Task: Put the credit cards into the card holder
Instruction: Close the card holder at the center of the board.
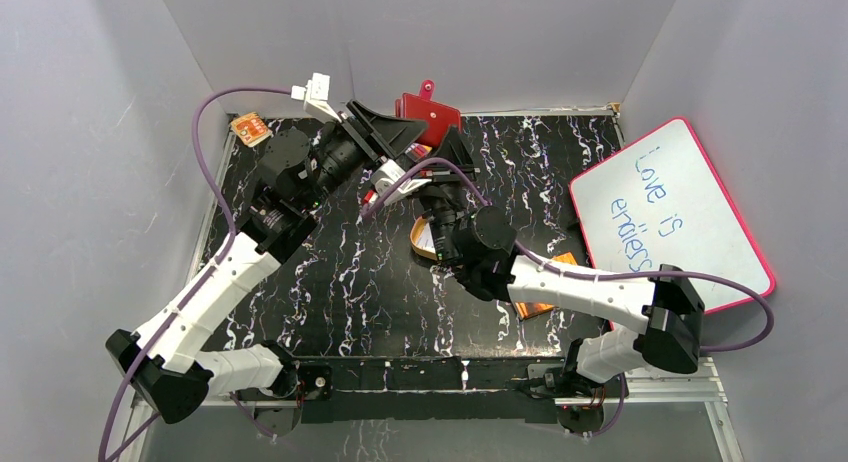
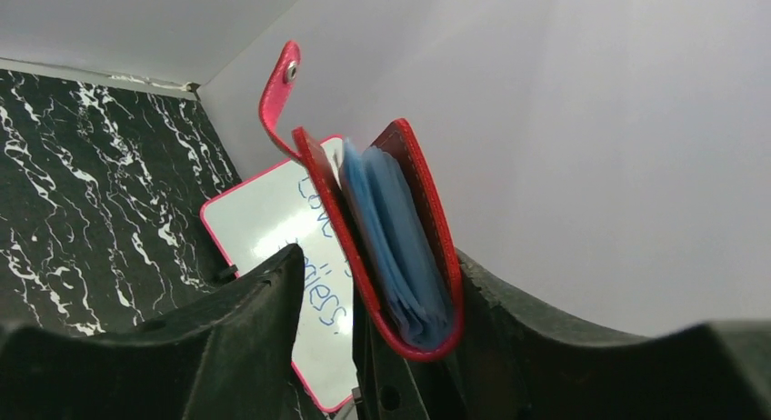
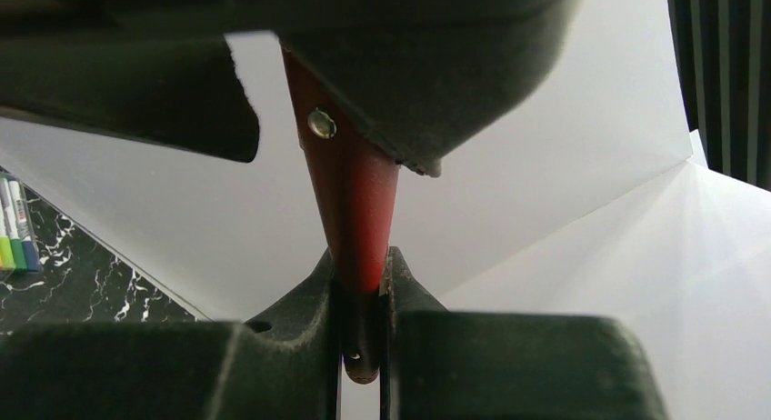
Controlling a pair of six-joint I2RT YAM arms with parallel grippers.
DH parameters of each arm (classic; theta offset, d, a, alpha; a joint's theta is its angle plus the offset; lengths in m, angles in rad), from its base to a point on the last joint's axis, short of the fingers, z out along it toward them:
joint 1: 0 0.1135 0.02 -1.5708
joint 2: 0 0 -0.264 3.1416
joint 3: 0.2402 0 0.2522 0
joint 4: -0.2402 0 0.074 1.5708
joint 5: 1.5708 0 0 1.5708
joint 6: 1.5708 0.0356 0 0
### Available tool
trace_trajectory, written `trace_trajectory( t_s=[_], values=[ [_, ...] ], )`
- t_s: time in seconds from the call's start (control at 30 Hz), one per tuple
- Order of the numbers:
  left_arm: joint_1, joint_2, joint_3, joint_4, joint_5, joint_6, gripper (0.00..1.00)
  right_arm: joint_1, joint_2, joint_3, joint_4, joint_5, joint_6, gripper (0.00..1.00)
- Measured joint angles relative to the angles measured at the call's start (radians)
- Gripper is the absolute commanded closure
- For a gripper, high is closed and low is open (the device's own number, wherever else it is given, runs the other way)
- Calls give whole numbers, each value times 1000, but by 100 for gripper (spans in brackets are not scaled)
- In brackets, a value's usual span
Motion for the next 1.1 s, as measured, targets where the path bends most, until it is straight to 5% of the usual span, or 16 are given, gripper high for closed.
trace_trajectory(
  t_s=[0.1, 0.2, 0.27, 0.37, 0.5, 0.67, 0.8, 0.87, 0.9, 1.0, 1.03, 1.1],
  values=[
    [0, 0, 1, 2, -6, 7, 70, 1, 7, 2, -13, 10, 2, 100],
    [-3, -1, 2, -2, -18, 14, 76, 5, 16, 2, -19, 22, 2, 100],
    [-4, -3, 3, -10, -27, 18, 69, 5, 18, 2, -21, 26, 2, 100],
    [-6, -5, 2, -15, -39, 23, 47, 7, 19, 2, -21, 28, 2, 100],
    [-6, -6, 2, -21, -66, 27, 45, 19, 19, 3, -21, 28, 3, 100],
    [-6, -10, 2, -37, -101, 35, 67, 25, 20, 4, -22, 32, 2, 100],
    [-8, -13, 3, -37, -103, 37, 100, 27, 27, 4, -30, 39, -2, 100],
    [-8, -13, 3, -43, -106, 28, 100, 28, 35, 4, -31, 43, -11, 100],
    [-8, -13, 3, -48, -108, 26, 100, 29, 37, 4, -34, 46, -11, 97],
    [-8, -16, 3, -69, -122, 23, 100, 32, 37, 21, -95, 63, 21, 47],
    [-8, -19, 3, -79, -130, 26, 100, 34, 36, 34, -141, 67, 60, 23],
    [-8, -31, -3, -97, -154, 40, 100, 37, 27, 74, -295, 67, 177, 3]
  ],
)
